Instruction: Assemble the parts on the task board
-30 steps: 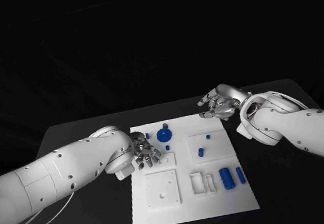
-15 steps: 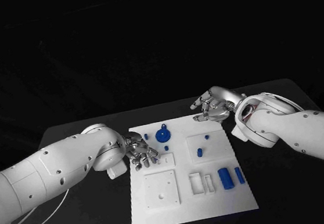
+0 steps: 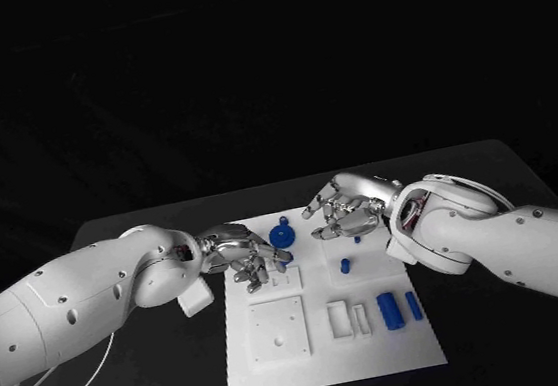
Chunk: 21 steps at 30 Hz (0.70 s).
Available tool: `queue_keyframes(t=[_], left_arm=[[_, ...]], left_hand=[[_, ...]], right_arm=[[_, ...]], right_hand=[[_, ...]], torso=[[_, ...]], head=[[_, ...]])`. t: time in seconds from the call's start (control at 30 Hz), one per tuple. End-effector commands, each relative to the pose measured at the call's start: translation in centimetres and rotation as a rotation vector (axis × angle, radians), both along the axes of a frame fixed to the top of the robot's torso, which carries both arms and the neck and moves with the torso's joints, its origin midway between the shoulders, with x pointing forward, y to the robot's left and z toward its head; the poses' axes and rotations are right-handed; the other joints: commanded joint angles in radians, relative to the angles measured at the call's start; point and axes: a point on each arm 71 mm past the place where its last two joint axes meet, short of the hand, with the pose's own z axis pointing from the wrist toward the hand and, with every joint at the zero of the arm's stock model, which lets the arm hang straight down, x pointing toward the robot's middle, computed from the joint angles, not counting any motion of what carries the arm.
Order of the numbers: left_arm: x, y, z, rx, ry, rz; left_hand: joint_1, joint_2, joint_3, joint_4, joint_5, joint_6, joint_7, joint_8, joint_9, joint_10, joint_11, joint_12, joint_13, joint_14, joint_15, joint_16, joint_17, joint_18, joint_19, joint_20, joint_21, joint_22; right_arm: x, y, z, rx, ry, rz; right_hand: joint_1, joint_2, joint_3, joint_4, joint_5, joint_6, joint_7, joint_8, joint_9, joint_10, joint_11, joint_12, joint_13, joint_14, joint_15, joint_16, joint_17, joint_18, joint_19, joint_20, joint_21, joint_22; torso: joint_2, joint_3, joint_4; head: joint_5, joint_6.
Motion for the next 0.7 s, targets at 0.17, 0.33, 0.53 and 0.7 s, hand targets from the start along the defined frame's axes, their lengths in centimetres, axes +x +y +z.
queue_keyframes(t=[0.17, 0.33, 0.53, 0.7], left_arm=[[-0.9, -0.3, 0.6, -0.162, 0.035, -0.072], [-1.1, -0.2, 0.6, -0.166, 0.040, -0.079], [-1.2, -0.1, 0.5, -0.156, 0.038, -0.082], [-1.2, -0.1, 0.5, -0.153, 0.036, -0.083]], left_hand=[[-0.006, 0.017, 0.121, -0.097, 0.023, 0.032, -0.010, -0.054, 0.059, 0.039, -0.005, -0.012, 0.004, -0.015, 0.000, -0.004, -0.005, -0.006, -0.011, -0.001, -0.004, 0.018], [-0.011, 0.013, 0.131, -0.097, 0.035, 0.039, -0.010, -0.062, 0.077, 0.040, -0.005, -0.013, 0.005, -0.016, 0.001, -0.003, -0.005, -0.006, -0.012, -0.001, -0.001, 0.019], [-0.013, 0.008, 0.139, -0.097, 0.045, 0.048, -0.010, -0.071, 0.088, 0.040, -0.005, -0.013, 0.006, -0.016, 0.000, -0.002, -0.006, -0.005, -0.014, -0.001, 0.003, 0.018], [-0.014, 0.006, 0.144, -0.096, 0.046, 0.054, -0.010, -0.080, 0.093, 0.040, -0.005, -0.012, 0.006, -0.016, 0.001, -0.001, -0.006, -0.005, -0.014, -0.001, 0.005, 0.018]], right_arm=[[-1.6, 1.8, -0.6, -0.067, 0.025, 0.135], [-2.1, 2.4, -0.6, -0.059, 0.037, 0.161], [-2.6, 2.7, -0.5, -0.036, 0.037, 0.170], [-2.8, 3.0, -0.5, -0.024, 0.038, 0.174]], right_hand=[[-0.006, 0.019, -0.009, -0.017, -0.006, 0.013, -0.001, -0.002, 0.000, 0.003, -0.006, 0.002, 0.006, 0.007, 0.001, 0.002, 0.004, -0.001, 0.013, -0.008, 0.007, 0.087], [-0.012, 0.023, -0.026, -0.016, 0.002, 0.013, -0.002, -0.002, 0.000, 0.003, -0.006, 0.001, 0.009, 0.007, 0.001, 0.001, 0.005, -0.001, 0.011, -0.007, 0.008, 0.087], [-0.013, 0.025, -0.037, -0.016, 0.008, 0.011, -0.002, -0.002, 0.000, 0.002, -0.006, 0.000, 0.010, 0.008, 0.001, 0.001, 0.006, -0.001, 0.011, -0.007, 0.007, 0.086], [-0.014, 0.025, -0.040, -0.015, 0.011, 0.010, -0.002, -0.002, 0.000, 0.003, -0.006, -0.001, 0.011, 0.008, 0.001, 0.000, 0.006, 0.000, 0.011, -0.007, 0.008, 0.086]], torso=[[-0.001, 0.0000, -0.0007], [-0.001, 0.0025, 0.0009], [-0.001, 0.0026, 0.0008], [0.000, 0.0028, 0.0000]], head=[[0.000, 0.008], [0.001, 0.011], [0.002, 0.012], [0.003, 0.011]])
